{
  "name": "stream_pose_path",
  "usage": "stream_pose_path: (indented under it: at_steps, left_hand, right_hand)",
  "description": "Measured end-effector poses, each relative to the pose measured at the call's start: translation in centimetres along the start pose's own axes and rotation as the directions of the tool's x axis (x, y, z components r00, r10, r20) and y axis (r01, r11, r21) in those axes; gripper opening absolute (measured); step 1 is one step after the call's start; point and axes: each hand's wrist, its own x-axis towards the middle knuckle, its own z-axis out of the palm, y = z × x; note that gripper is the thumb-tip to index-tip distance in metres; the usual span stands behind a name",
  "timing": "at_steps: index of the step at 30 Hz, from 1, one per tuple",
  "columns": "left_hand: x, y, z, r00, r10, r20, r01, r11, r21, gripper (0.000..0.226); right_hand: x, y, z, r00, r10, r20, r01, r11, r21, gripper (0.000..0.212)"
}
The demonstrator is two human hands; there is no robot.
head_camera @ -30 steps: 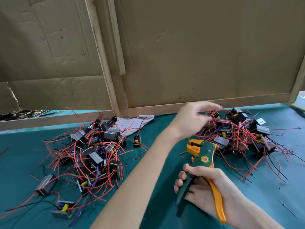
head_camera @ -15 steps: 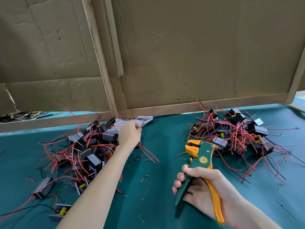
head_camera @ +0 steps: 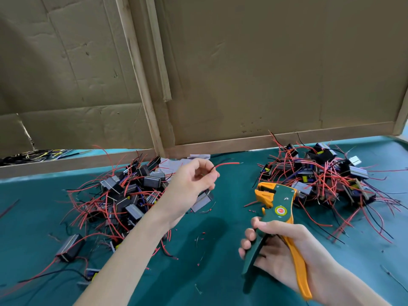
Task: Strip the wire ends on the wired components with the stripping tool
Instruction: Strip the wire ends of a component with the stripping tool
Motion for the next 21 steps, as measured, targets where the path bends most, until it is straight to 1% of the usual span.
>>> stream_pose_path:
  at_steps: [3, 4, 7, 10, 12, 14, 18, 21]
  left_hand:
    - [-1.0, 0.7, 0.2, 0.998, 0.054, 0.017, -0.055, 0.998, 0.021, 0.019]
    - [-1.2, 1.0, 0.4, 0.998, 0.063, 0.013, -0.063, 0.998, -0.004, 0.019]
    - [-1.7, 1.5, 1.0, 0.998, 0.054, 0.024, -0.051, 0.993, -0.110, 0.008]
    - [-1.9, 1.4, 1.5, 0.999, 0.054, 0.010, -0.052, 0.991, -0.125, 0.013]
    - [-2.0, 1.4, 1.9, 1.000, 0.030, -0.004, -0.031, 0.989, -0.147, 0.017]
    - [-2.0, 1.4, 2.3, 1.000, 0.003, -0.005, -0.004, 0.986, -0.168, 0.018]
    - [-2.2, 1.5, 3.0, 0.999, -0.051, -0.021, 0.046, 0.980, -0.192, 0.009]
    - [-2.4, 1.4, 3.2, 0.995, -0.080, -0.051, 0.069, 0.980, -0.186, 0.013]
  right_hand:
    - [-0.2, -0.2, 0.2, 0.999, -0.023, 0.043, 0.024, 0.999, -0.022, 0.033]
    - [-0.4, -0.4, 0.2, 0.997, -0.033, 0.068, 0.036, 0.998, -0.044, 0.031]
    - [-1.0, -0.7, 0.2, 0.984, -0.038, 0.177, 0.061, 0.990, -0.126, 0.024]
    - [-1.3, -0.9, 0.1, 0.954, -0.037, 0.299, 0.093, 0.980, -0.176, 0.017]
    - [-1.4, -0.9, 0.2, 0.937, -0.041, 0.346, 0.123, 0.968, -0.220, 0.015]
    - [-1.6, -1.0, 0.4, 0.929, -0.031, 0.369, 0.136, 0.956, -0.261, 0.017]
    - [-2.0, -1.1, 0.9, 0.925, -0.012, 0.381, 0.132, 0.947, -0.291, 0.023]
    - [-2.2, -1.1, 1.4, 0.928, -0.021, 0.373, 0.144, 0.942, -0.304, 0.020]
